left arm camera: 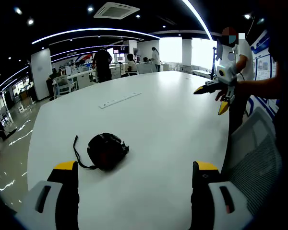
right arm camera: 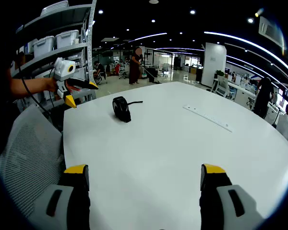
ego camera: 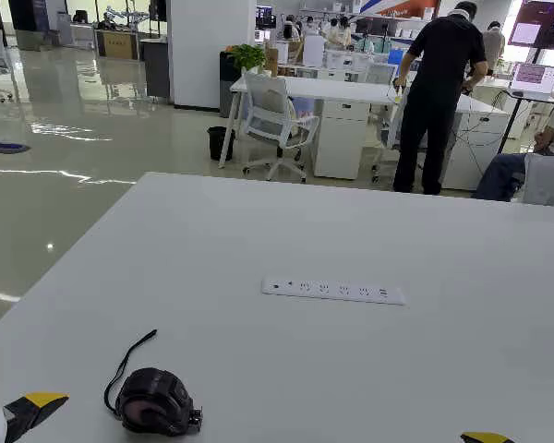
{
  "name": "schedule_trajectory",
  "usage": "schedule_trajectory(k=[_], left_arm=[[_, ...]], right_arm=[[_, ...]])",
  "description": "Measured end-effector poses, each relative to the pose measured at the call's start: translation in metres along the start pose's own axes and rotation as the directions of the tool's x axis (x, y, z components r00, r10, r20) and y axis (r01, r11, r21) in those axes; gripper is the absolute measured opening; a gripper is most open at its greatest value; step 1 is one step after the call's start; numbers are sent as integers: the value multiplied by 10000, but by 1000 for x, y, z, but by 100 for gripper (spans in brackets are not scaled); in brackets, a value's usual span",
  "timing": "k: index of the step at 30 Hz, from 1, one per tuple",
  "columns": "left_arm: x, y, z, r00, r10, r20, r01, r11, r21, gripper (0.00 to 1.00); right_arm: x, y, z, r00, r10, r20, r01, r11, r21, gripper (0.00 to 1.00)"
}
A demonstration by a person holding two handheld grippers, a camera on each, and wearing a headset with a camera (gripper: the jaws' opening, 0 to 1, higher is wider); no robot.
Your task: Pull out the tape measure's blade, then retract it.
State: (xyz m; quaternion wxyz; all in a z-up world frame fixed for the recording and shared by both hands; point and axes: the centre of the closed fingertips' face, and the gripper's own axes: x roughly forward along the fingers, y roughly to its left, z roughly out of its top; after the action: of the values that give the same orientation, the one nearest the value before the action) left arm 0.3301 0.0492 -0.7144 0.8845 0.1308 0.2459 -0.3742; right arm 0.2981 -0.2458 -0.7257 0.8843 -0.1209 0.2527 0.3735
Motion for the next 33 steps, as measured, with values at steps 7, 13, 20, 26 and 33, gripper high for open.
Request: schedule_trajectory(k=[7,13,20,26,33], left_arm=[[0,0,0,10000,17,10,-17,10000,23,97],[0,1,0,10000,40,15,-40,10000,34,97],[1,4,-1,10000,62,-47,-62,10000,56,96],[2,8,-2,9999,9,-170,-5,9998,206,96],[3,16,-2,9994,-50,-350,66,9989,464,95]], right_arm=[[0,-1,-1,10000,4,-24,-4,10000,0,99],[1,0,-2,10000,47,-69,-48,10000,-47,99],[3,0,0,9998,161,-124,-163,9997,-160,99],[7,-1,2,9989,391,-241,-400,9985,-377,97],[13,-4,5,9974,639,-330,-661,9955,-684,94]])
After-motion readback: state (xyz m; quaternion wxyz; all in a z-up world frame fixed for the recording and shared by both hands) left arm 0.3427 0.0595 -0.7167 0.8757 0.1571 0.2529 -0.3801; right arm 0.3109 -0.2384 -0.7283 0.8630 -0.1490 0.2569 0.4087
